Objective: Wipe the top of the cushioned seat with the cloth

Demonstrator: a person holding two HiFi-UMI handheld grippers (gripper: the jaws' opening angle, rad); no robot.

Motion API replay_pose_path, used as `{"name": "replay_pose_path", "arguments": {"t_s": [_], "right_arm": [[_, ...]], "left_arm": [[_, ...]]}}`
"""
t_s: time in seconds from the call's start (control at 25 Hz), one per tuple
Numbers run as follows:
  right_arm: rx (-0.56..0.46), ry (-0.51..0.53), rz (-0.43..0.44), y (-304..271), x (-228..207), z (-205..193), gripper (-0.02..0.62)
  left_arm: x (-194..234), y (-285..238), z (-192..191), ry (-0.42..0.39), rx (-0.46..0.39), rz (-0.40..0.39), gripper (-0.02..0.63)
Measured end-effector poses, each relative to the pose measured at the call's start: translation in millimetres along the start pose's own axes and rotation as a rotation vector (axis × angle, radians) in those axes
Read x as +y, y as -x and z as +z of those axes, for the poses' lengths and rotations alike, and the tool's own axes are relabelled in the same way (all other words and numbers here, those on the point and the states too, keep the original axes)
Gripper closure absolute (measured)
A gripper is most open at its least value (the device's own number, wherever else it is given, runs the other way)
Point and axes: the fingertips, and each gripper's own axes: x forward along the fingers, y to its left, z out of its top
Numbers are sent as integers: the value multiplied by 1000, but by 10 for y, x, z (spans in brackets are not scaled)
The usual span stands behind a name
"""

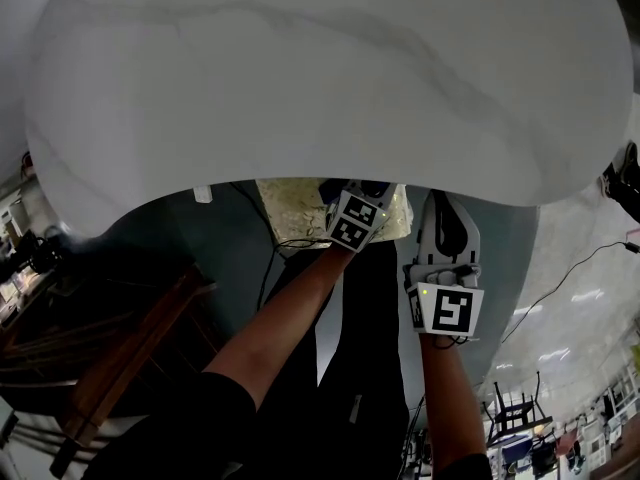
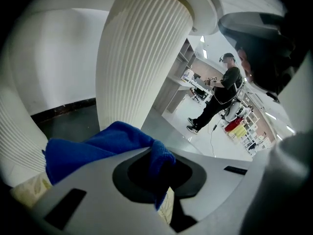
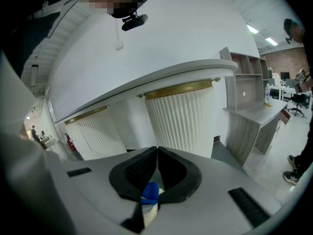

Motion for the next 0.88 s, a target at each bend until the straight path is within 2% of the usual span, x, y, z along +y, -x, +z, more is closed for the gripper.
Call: {"name": "replay_pose_path", "arguments": {"t_s": [0.12, 0.32, 0.6, 0.76, 0.88], "right_arm": [[16, 29, 1, 10, 27, -19, 557], [21, 74, 27, -46, 177, 62, 557], [25, 178, 115, -77, 575, 291, 557], [-2, 232, 187, -68, 1088, 470, 557], [-2, 244, 235, -111, 1540, 514, 557]], "left_arm": [[-20, 59, 47, 18, -37, -35, 570], [60, 430, 329, -29, -173, 17, 571], [115, 1272, 491, 34, -313, 46, 571], [287, 1947, 268, 84, -341, 102, 571], [522, 2408, -12, 157, -352, 169, 569]]}}
